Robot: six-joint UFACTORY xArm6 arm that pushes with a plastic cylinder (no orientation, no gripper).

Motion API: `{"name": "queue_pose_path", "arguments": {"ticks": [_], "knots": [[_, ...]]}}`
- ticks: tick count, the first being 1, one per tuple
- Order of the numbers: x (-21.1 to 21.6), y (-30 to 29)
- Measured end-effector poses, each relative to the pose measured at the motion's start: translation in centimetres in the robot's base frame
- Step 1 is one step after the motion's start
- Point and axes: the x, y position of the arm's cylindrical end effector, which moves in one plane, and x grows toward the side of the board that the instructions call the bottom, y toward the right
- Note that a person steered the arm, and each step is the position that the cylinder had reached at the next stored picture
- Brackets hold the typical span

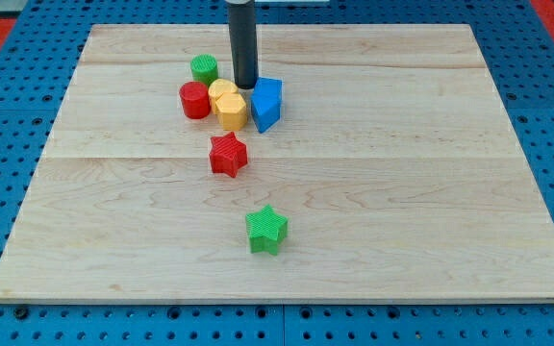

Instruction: Push the blue blocks to the right of the red star

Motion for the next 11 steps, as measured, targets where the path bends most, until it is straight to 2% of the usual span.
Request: {"name": "queue_pose_path", "arguments": {"ticks": [1,2,5,7,8,9,11], "knots": [[-3.3,0.5],[-3.1,2.1],[5.7,1.3],[9.9,0.9],[7.1,-0.8],[4.4,2.5],[10.6,3.7]]}}
